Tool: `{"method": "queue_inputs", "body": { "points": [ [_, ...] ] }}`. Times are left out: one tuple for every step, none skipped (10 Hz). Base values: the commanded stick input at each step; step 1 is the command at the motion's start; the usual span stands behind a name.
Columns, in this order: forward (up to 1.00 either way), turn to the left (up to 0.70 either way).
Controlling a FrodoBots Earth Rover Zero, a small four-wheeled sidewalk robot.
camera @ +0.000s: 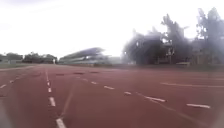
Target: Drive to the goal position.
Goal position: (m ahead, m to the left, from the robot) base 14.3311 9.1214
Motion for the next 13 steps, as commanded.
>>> {"method": "queue_inputs", "body": {
  "points": [
    [0.45,0.00],
    [0.45,0.00],
    [0.45,0.00],
    [0.45,0.00],
    [0.45,0.00],
    [0.45,0.00],
    [0.45,0.00],
    [0.45,0.00],
    [0.45,0.00],
    [0.45,0.00],
    [0.45,0.00],
    [0.45,0.00],
    [0.45,0.00]
  ]
}}
